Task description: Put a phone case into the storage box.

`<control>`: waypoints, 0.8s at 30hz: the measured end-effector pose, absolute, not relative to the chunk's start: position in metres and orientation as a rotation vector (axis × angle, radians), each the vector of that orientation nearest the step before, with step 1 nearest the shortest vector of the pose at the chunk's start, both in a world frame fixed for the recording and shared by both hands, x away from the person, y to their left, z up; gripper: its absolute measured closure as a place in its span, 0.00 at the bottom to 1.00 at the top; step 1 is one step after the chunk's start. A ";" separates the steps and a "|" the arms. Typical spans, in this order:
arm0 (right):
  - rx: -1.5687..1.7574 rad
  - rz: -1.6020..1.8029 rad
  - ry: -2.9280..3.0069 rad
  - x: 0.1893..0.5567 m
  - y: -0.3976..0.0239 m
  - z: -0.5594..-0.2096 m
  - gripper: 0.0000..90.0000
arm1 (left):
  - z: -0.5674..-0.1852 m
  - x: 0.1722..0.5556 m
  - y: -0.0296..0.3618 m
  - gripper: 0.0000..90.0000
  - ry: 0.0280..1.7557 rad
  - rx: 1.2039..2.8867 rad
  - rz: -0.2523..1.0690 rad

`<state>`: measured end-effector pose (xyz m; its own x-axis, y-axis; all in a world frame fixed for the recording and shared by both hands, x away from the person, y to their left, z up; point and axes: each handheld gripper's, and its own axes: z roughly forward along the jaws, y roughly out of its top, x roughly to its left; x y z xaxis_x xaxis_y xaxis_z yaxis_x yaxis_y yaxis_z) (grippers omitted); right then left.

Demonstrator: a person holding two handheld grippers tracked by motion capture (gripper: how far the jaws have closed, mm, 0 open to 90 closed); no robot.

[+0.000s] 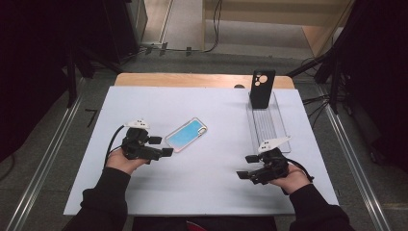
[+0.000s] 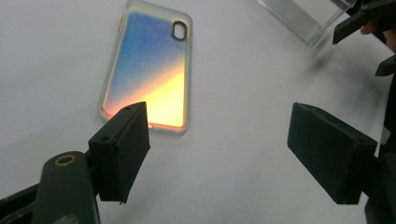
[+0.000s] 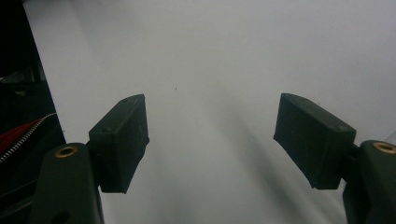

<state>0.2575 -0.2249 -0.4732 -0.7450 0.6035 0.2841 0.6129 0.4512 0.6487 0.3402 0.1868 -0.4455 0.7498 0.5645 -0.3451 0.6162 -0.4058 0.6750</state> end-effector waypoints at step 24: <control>-1.117 -1.202 -2.676 0.253 -0.229 -0.474 0.27 | -0.433 0.392 0.150 0.00 0.828 2.170 -0.101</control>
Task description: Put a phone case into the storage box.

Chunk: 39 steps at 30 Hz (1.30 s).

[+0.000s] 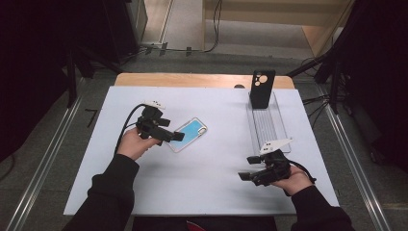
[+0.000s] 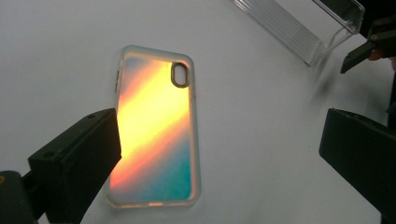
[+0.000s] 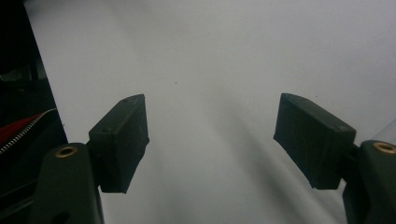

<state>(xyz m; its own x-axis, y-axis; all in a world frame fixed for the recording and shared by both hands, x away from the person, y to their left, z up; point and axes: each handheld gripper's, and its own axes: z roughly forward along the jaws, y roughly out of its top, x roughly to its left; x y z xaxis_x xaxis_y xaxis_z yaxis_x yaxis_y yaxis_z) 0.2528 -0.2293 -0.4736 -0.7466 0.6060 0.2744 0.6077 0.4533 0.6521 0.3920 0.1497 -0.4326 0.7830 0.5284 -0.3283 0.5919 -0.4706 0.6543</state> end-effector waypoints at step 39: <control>-1.146 -1.181 -2.672 0.243 -0.236 -0.475 0.27 | -0.490 0.421 0.111 0.03 0.812 2.388 -0.029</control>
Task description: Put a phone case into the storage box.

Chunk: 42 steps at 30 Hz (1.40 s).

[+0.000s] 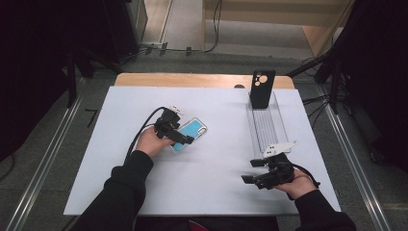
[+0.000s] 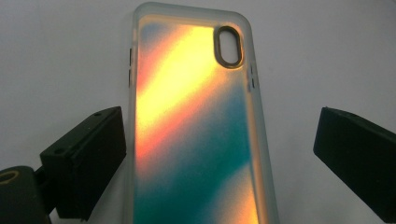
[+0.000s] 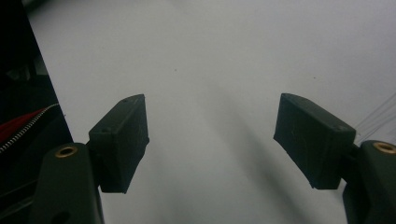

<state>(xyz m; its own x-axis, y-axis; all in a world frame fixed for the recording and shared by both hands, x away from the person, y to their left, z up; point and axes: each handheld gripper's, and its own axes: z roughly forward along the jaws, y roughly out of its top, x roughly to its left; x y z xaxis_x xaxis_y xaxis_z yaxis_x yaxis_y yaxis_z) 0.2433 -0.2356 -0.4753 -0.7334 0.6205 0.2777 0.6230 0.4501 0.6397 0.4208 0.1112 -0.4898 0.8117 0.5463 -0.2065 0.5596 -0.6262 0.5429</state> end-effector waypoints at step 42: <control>-1.130 -1.241 -2.695 0.243 -0.235 -0.475 0.26 | -0.477 0.406 0.113 0.19 0.870 2.385 0.156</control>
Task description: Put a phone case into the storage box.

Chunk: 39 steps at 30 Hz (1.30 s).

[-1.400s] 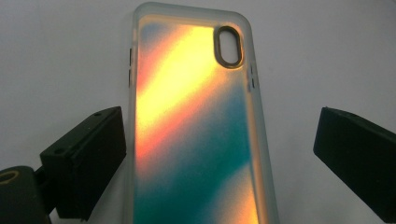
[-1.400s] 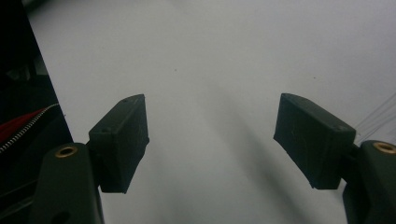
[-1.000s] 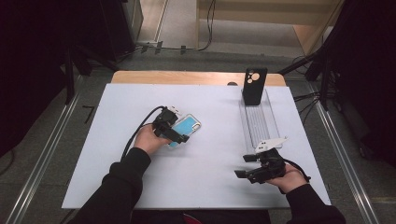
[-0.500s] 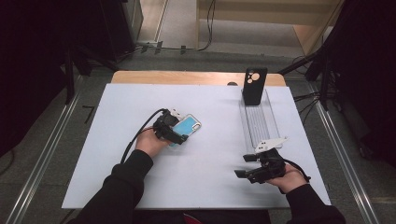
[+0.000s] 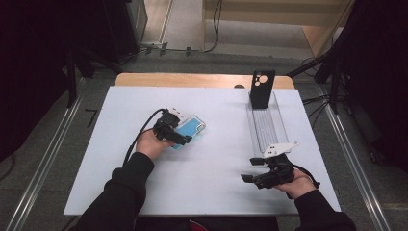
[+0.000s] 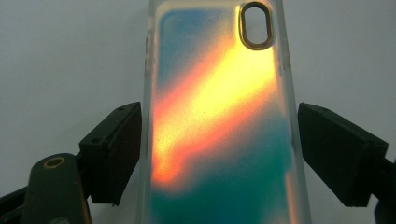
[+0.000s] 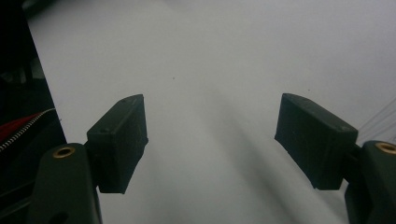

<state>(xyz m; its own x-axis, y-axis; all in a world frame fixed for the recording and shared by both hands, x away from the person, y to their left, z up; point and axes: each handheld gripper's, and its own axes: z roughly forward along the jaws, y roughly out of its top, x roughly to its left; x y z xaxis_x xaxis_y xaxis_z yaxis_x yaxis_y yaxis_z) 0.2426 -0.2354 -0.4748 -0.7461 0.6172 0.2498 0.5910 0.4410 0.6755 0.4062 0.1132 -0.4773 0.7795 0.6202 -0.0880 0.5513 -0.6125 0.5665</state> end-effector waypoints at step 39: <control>1.079 1.197 2.675 0.248 -0.220 -0.465 0.24 | -0.441 0.310 0.139 0.19 0.896 2.237 -0.043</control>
<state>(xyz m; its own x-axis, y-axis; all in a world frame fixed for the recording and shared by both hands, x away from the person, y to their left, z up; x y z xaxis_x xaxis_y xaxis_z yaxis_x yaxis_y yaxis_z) 0.2485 -0.2200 -0.4646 -0.7613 0.5988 0.2489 0.5846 0.4678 0.6629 0.3098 0.1389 -0.4411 0.7586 0.5896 -0.2774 0.6136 -0.5030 0.6087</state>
